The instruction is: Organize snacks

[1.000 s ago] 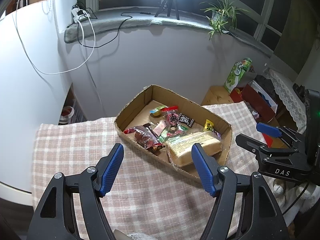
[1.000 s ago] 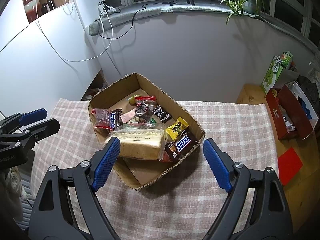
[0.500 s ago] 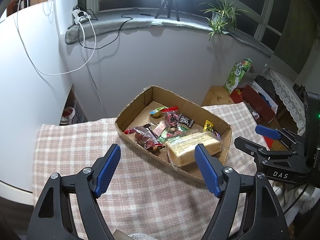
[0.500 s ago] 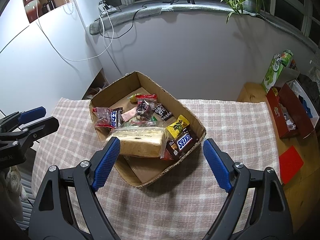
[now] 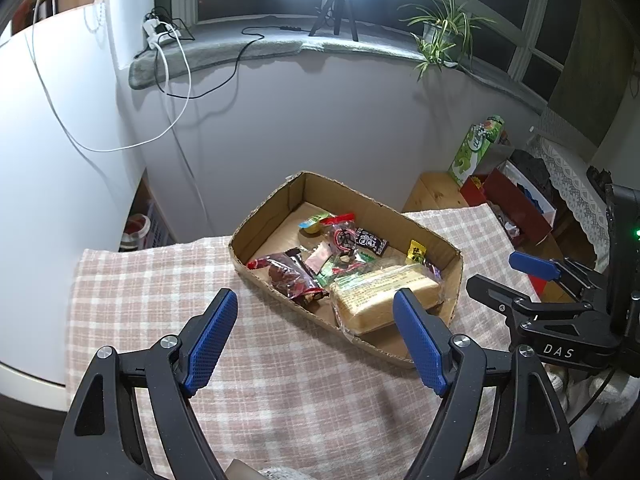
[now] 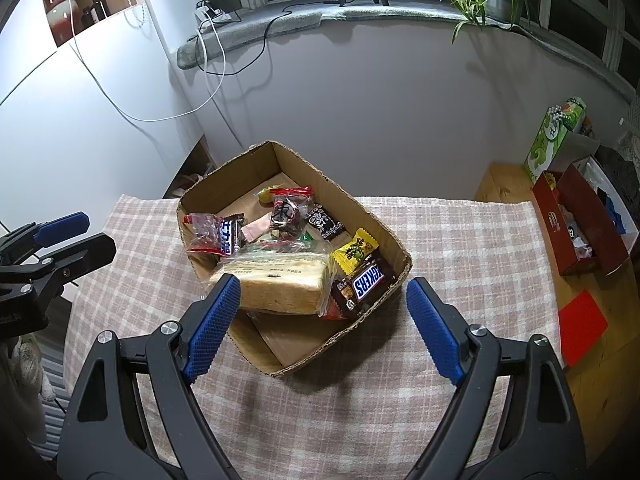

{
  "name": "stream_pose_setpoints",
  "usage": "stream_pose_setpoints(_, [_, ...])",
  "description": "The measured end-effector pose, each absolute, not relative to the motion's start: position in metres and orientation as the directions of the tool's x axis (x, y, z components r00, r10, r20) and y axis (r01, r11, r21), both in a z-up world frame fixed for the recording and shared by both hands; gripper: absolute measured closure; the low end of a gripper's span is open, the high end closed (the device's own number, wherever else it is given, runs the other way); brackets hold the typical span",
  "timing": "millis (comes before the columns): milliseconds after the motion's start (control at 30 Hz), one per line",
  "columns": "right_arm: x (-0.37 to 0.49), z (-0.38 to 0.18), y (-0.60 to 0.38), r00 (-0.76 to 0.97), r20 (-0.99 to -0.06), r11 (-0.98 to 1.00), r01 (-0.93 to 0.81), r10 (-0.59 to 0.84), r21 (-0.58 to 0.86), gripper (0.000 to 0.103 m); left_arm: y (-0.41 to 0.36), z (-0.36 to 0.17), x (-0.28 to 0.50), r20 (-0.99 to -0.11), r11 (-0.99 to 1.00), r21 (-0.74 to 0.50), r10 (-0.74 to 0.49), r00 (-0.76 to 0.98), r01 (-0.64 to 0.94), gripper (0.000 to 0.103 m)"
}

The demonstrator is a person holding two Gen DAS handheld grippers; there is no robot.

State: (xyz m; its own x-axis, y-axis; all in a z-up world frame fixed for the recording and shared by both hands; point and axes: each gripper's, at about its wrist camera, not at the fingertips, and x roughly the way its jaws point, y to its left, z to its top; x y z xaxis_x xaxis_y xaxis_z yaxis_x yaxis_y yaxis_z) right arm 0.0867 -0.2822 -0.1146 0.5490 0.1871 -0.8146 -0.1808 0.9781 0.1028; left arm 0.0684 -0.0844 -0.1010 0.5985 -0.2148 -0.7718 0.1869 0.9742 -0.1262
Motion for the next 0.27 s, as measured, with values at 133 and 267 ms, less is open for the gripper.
stream_pose_setpoints(133, [0.0859,-0.1157,-0.2832,0.548,-0.815,0.978,-0.177,0.187,0.105,0.016,-0.0860,-0.1013,0.0688,-0.771,0.974,-0.124,-0.214,0.600,0.189,0.023])
stream_pose_setpoints(267, [0.0856,-0.1192,-0.2880,0.546,-0.817,0.980,-0.167,0.183,0.108,0.016,-0.0879,-0.1018,0.0663,-0.762,0.975,-0.112,-0.208,0.613,0.193,0.023])
